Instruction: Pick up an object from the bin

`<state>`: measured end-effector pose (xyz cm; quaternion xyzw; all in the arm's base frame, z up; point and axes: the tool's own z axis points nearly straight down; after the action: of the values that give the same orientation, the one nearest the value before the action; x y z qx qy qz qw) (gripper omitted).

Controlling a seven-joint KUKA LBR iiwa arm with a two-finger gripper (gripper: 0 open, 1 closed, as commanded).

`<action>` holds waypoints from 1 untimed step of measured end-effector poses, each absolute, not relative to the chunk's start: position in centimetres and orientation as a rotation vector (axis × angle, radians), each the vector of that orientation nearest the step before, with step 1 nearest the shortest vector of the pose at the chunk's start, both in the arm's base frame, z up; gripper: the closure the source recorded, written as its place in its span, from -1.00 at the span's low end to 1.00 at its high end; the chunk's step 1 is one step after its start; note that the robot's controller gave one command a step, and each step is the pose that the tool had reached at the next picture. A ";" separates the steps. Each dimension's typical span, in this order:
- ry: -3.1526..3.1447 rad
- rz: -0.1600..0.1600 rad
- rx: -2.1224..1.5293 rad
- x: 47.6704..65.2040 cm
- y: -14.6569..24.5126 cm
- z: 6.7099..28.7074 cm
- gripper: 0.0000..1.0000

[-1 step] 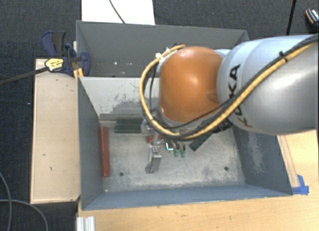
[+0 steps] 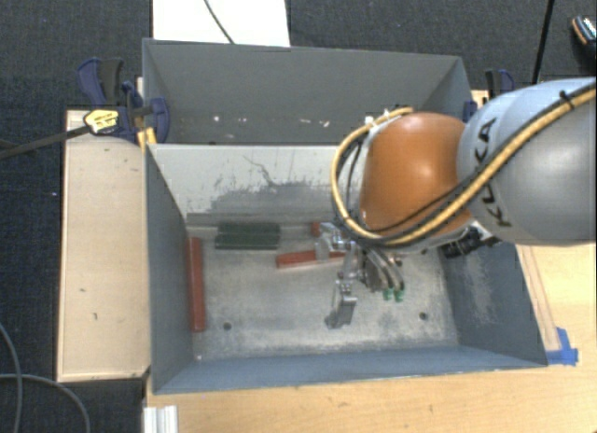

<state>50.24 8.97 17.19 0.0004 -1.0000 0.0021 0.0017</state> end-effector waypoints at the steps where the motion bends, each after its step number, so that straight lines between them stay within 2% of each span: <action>1: -3.139 -0.001 0.001 54.5 9.7 6.6 -1.00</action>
Offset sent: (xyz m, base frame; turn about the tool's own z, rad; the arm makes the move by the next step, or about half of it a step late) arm 0.0425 0.0067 -0.1019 -0.0052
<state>54.50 9.66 6.65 0.0003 -1.0000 -0.0002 0.0014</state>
